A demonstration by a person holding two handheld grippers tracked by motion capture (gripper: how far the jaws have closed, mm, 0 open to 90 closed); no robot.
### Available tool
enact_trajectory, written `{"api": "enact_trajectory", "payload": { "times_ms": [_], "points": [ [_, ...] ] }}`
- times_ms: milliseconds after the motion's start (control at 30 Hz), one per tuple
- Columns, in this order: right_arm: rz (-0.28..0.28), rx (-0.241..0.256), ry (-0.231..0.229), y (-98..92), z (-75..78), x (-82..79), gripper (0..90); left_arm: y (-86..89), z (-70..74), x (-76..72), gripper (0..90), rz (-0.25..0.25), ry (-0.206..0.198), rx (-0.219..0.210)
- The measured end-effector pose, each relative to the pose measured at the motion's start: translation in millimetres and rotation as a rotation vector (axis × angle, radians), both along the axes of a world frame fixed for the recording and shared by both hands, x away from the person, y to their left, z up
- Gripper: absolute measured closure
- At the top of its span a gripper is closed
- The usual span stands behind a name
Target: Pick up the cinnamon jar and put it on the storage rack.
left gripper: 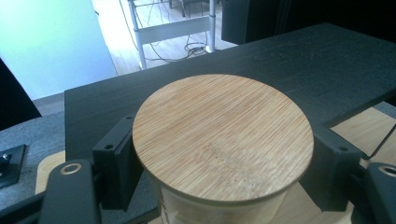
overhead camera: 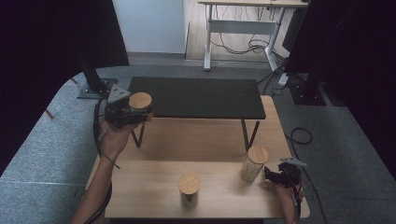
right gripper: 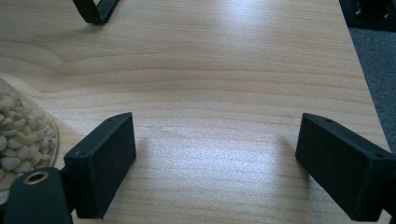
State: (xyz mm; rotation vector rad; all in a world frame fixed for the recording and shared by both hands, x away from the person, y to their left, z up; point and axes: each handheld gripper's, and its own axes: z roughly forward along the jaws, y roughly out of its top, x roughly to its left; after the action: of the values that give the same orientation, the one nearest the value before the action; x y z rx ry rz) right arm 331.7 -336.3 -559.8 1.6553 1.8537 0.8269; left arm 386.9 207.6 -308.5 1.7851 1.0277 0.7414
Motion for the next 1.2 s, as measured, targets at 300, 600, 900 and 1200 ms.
{"api": "enact_trajectory", "payload": {
  "times_ms": [300, 600, 900, 1200],
  "points": [
    [0.000, 0.000, 0.000, 0.0, 0.0, 0.0, 12.0, -4.2, 3.0, 8.2, 24.8, 0.014, -0.008, -0.002],
    [0.000, 0.000, 0.000, -0.1, 0.0, 0.0, 11.9, -10.1, 7.0, 16.7, 24.8, 0.022, -0.021, 0.002],
    [0.000, 0.000, 0.000, -0.1, 0.0, 0.0, 12.0, -13.3, 5.4, 25.9, 24.8, 0.035, -0.024, 0.004],
    [0.000, 0.000, 0.000, -0.1, 0.0, 0.0, 12.0, -13.4, 5.6, 33.7, 24.8, 0.051, -0.028, -0.004]
  ]
}}
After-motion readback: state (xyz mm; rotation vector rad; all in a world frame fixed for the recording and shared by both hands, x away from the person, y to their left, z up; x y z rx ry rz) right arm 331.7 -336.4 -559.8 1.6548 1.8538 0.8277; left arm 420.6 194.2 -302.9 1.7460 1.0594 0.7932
